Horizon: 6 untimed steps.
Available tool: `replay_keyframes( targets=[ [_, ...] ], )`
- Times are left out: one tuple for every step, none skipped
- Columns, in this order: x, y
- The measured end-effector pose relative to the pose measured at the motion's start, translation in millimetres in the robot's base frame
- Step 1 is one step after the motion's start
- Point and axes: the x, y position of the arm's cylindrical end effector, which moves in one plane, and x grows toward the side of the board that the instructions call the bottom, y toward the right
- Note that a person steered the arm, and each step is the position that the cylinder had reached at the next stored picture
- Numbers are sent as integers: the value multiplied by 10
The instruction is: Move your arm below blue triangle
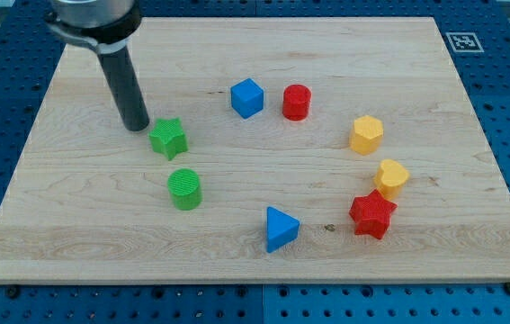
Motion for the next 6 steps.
replay_keyframes(
  targets=[
    [596, 25],
    [1181, 234],
    [1737, 629],
    [1868, 858],
    [1864, 934],
    [1814, 1726]
  ],
)
